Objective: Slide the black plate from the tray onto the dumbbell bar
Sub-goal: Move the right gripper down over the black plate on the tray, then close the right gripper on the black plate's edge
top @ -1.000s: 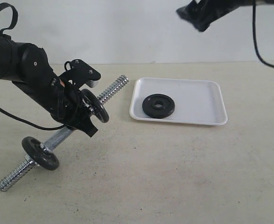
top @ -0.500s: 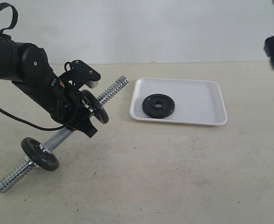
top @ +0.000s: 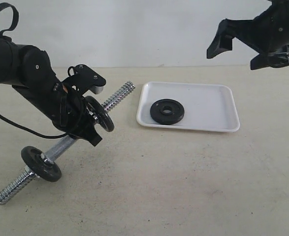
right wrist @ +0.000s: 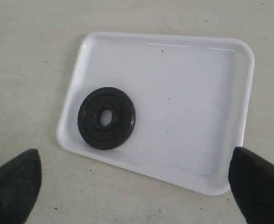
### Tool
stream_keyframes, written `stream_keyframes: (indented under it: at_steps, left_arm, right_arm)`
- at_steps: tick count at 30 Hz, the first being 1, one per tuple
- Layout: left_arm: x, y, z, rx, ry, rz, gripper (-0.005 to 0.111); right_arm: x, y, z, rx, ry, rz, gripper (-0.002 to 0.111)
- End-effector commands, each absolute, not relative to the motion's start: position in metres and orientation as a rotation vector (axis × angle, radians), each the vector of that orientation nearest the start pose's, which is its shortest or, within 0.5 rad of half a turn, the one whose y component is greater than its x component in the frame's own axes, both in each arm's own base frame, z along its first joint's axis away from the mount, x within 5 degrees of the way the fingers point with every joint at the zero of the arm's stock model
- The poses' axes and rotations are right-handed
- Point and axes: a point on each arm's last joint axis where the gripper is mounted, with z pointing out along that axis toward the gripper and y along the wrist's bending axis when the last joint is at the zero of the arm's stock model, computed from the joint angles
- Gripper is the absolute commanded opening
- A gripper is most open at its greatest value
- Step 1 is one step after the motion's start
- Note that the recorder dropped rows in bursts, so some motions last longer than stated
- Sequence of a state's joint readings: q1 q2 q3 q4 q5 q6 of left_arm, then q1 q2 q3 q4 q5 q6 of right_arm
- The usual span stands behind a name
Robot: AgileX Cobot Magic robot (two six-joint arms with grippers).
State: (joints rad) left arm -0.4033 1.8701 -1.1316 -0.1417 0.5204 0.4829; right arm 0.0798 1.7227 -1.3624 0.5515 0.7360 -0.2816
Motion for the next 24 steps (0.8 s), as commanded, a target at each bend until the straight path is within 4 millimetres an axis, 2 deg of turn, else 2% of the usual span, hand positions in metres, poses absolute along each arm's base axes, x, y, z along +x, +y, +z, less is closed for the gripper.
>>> stream_keyframes:
  at_steps: [1, 9, 14, 17, 24]
  left_arm:
    - [0.344, -0.152, 0.196, 0.959, 2.398, -0.109, 0.004]
    - [0.343, -0.152, 0.195, 0.975, 2.404, -0.106, 0.004]
    - [0.344, -0.148, 0.195, 0.977, 2.414, -0.093, 0.004]
    - [0.345, -0.142, 0.194, 0.962, 2.434, -0.089, 0.004]
    - [0.348, -0.129, 0.193, 0.938, 2.465, -0.077, 0.004]
  right_arm:
    - [0.373, 0.082, 0.284, -0.215, 2.468, 0.549, 0.099]
    - [0.362, 0.145, 0.28, -0.478, 2.398, 0.425, 0.099]
    - [0.355, 0.181, 0.256, -0.707, 2.401, 0.315, 0.099]
    - [0.356, 0.192, 0.237, -0.754, 2.436, 0.295, 0.099]
    - [0.364, 0.196, 0.194, -0.795, 2.546, 0.261, 0.099]
